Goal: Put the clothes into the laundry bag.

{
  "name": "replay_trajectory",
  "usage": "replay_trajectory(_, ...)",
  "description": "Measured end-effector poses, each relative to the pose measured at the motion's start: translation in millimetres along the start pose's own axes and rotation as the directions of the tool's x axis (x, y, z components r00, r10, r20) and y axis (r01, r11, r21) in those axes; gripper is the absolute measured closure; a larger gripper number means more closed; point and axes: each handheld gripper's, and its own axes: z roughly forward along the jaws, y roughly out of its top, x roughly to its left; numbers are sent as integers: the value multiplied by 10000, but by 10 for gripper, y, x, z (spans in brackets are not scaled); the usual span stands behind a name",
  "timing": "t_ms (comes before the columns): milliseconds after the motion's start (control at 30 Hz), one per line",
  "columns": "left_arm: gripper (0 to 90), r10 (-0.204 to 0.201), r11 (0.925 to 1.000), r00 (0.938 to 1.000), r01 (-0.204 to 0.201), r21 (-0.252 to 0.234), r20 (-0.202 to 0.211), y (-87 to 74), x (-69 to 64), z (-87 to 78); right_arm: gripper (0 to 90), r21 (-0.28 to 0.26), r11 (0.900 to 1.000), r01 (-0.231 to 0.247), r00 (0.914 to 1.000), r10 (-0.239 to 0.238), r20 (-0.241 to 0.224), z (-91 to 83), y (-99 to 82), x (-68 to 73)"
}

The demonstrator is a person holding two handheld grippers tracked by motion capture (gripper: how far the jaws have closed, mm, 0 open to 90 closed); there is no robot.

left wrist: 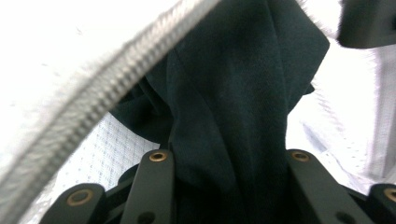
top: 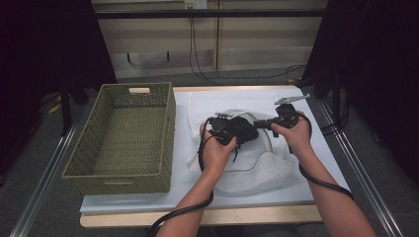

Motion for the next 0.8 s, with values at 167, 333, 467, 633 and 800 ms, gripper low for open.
replay_trajectory(167,628,353,9973,9994,-354,640,24,-42,2,110,900,99,9999,24,10000,-24,-47,15,-6,6)
replay_trajectory(333,528,728,9928,9973,-727,950,28,-57,1,114,900,124,9999,-28,10000,29,-23,22,-12,11)
replay_trajectory(467,406,703,9937,9974,-715,858,173,-67,-5,32,900,145,9999,-70,10000,70,-13,20,-17,2)
replay_trajectory(633,356,1217,9838,9924,-1229,1307,177,-71,-29,-84,900,201,9998,-42,10000,42,-35,40,-25,-5)
replay_trajectory(800,302,1435,9782,9895,-1445,1493,177,-74,1,-166,900,199,9998,16,10000,-15,-46,52,-26,4)
